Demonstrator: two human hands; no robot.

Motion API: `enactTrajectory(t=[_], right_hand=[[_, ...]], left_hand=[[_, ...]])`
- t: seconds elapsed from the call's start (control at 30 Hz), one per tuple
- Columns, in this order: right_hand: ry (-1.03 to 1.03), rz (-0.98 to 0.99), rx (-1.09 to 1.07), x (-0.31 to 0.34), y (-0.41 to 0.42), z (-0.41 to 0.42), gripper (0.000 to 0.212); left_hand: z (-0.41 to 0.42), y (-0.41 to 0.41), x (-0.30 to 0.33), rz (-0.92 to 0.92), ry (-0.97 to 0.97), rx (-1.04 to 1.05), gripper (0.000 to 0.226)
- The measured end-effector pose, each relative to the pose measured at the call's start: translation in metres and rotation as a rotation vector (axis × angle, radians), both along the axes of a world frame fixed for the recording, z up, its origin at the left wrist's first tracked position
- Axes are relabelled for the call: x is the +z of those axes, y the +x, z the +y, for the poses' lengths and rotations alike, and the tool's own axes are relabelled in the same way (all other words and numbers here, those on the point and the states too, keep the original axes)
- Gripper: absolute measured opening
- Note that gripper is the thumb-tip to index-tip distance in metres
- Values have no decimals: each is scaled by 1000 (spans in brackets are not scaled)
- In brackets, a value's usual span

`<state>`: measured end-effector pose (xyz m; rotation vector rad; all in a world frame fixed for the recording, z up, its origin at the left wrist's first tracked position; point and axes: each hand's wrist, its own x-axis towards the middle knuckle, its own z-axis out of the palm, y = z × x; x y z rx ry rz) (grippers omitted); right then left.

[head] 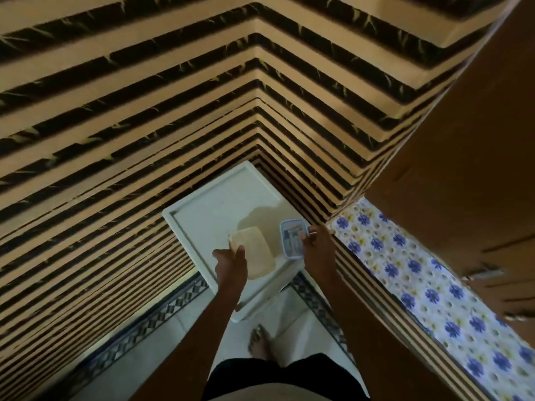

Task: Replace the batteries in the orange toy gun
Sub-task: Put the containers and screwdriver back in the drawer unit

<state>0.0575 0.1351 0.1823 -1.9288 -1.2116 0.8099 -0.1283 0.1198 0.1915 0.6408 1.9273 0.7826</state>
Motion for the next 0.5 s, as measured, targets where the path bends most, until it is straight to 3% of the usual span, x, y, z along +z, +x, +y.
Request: enactTrajectory(t=[0.17, 0.27, 0.5], right_hand=[[-112, -75, 151, -26, -3, 56, 10], [-101, -109, 212, -40, -6, 76, 5], [-165, -206, 281, -52, -3, 81, 17]], left_hand=[[24, 12, -17, 102, -48, 17, 30], [27, 13, -30, 190, -10, 44, 37], [22, 13, -36, 195, -8, 200, 31]])
